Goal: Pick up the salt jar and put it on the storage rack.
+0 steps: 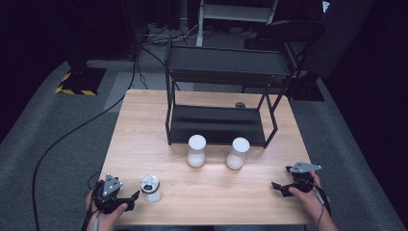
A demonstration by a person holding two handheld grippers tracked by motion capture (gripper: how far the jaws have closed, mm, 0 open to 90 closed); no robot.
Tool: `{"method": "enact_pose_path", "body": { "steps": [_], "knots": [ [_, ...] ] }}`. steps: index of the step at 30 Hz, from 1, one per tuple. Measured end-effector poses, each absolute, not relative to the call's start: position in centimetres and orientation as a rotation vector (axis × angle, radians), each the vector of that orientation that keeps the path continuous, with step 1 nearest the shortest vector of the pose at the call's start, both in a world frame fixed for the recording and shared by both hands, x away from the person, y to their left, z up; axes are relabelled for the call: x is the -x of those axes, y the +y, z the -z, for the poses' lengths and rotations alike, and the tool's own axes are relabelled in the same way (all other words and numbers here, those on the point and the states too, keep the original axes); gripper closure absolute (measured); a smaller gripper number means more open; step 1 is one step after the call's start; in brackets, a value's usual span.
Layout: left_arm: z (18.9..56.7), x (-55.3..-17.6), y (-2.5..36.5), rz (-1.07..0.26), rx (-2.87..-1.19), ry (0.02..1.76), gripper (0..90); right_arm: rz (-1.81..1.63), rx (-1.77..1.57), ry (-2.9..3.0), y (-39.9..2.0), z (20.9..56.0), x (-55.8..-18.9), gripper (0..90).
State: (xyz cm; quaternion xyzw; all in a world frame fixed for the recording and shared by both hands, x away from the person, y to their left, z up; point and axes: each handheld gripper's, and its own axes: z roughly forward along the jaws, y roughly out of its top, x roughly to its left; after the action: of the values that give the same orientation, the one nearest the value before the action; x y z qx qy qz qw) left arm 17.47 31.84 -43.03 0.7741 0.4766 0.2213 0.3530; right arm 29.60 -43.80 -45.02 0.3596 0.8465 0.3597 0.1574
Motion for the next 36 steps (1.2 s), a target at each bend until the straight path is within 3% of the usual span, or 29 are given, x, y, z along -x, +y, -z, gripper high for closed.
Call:
{"method": "enact_pose_path", "body": {
  "steps": [36],
  "knots": [
    [38.4, -14.6, 30.2, -0.575, -1.916, 1.135, 6.6, -1.03, -1.029, 2.422, -43.8, 45.0, -29.6, 0.2]
  ]
}}
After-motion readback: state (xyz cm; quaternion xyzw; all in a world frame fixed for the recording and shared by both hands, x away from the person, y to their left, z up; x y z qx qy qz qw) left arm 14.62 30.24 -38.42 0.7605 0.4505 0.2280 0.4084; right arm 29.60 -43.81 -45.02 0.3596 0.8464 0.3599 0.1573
